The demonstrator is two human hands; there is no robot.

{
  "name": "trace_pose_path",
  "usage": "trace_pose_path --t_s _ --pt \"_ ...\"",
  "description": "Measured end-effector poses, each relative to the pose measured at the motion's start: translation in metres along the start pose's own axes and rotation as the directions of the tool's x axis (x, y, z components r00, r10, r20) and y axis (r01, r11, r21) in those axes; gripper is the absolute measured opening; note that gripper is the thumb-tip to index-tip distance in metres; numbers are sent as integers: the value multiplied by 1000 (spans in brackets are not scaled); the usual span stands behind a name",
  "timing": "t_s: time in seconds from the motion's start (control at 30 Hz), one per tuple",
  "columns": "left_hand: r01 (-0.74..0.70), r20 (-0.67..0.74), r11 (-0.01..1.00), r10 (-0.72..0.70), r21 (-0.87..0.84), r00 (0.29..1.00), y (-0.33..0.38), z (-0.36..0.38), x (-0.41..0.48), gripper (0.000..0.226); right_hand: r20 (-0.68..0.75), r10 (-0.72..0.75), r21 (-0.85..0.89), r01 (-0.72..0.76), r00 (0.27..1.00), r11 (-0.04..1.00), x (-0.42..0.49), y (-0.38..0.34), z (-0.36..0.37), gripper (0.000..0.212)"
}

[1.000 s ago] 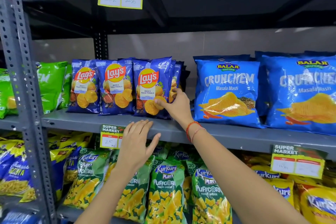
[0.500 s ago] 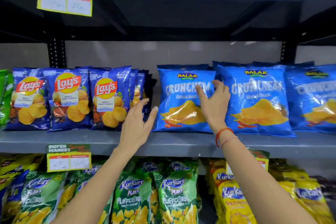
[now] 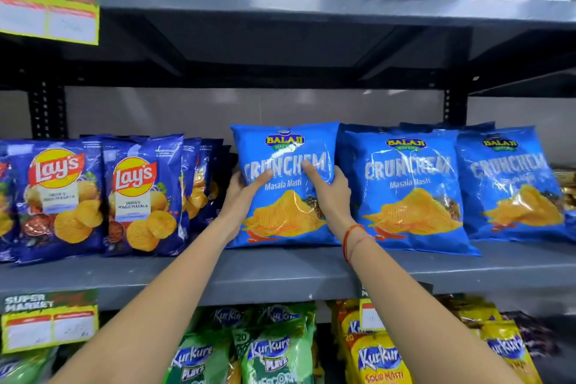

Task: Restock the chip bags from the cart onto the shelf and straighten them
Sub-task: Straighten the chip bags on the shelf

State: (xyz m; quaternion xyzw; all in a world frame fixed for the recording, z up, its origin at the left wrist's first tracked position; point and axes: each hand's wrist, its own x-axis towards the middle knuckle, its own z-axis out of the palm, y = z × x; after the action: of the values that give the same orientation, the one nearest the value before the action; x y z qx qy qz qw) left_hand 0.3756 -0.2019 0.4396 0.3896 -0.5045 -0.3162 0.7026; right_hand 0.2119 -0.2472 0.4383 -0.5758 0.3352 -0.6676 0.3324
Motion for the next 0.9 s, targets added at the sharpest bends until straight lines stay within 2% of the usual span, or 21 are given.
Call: trace_pose_path --t_s 0.13,0.2,0.23,0.3,0.4,0.47,0.57,0.63,0.73,0.8,0.83,0.9 --pt "-84 -75 996 83 -15 994 -9 -1 0 59 34 -94 43 93 995 995 3 7 2 23" --pt "-74 -82 997 73 -14 994 -15 0 2 61 49 -77 33 76 996 997 4 10 1 43" --pt "-75 -88 997 74 -11 993 -17 1 2 61 49 -83 31 81 995 996 5 11 0 44" --pt "-91 -92 996 90 0 992 -18 2 2 63 47 -99 26 97 994 995 7 14 -1 33" --pt "-106 -92 994 109 29 990 -20 0 3 68 33 -102 20 101 994 995 6 16 -2 32" --pt "-96 -97 994 100 49 990 -19 0 1 79 26 -100 21 99 995 995 2 14 -3 40" --pt "-110 -151 984 131 138 980 -17 2 -3 98 -6 -85 34 85 996 996 -6 5 -4 65" --pt "-204 -248 951 260 231 933 -14 6 -8 97 -62 -133 -33 131 989 991 -11 -2 -7 74" --pt "-405 -312 805 556 434 771 -1 27 -22 70 -134 -265 -122 250 955 961 -19 -20 -23 69" --pt "-540 -216 663 713 519 667 10 50 -31 58 -185 -354 -187 320 917 929 -21 -32 -41 62" --pt "-597 -135 599 757 534 639 13 64 -34 54 -218 -396 -226 349 892 910 -21 -36 -52 58" --pt "-664 35 534 765 524 643 16 95 -38 49 -288 -467 -321 375 836 869 -20 -42 -79 54"
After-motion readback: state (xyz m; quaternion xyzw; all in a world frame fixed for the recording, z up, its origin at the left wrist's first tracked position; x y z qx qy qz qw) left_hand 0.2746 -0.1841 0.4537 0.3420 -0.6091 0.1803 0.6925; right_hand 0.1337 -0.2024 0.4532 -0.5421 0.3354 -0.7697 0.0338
